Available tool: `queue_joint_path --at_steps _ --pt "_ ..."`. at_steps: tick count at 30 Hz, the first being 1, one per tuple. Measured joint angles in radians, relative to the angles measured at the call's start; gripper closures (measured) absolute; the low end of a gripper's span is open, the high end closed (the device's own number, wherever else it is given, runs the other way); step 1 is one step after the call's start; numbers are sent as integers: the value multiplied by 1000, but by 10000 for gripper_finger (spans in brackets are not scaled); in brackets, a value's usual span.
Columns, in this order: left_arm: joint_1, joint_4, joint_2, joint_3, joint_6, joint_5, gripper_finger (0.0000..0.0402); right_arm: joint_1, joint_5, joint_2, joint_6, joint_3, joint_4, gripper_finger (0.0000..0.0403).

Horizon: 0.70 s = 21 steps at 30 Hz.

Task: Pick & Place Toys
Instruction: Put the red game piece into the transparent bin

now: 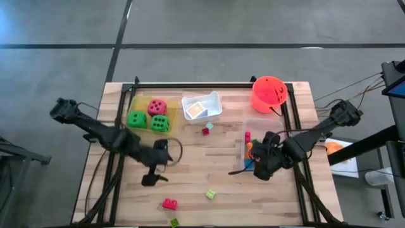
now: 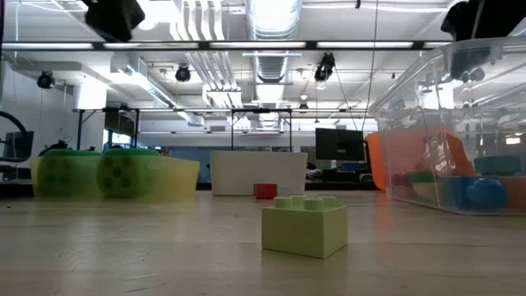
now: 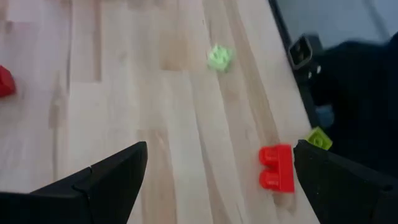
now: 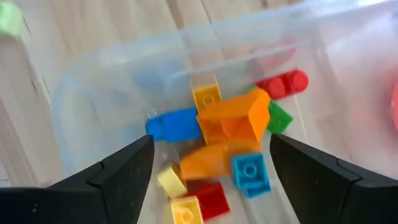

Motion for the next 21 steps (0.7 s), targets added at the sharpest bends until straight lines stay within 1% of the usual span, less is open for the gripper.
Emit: queue_joint_path --at_steps 4,7,12,17,21 --pt "-117 -79 88 65 -38 -108 9 49 67 1 57 -22 51 87" --pt "-185 -109 158 120 -69 -156 10 65 75 2 75 -43 102 87" --pt "-268 -137 289 210 -108 -169 10 70 86 2 86 -86 186 87" --pt "-331 -208 441 280 -130 -170 10 71 132 2 72 -114 228 87" --pt "-356 -253 540 316 -163 -170 10 79 182 3 65 -121 229 87"
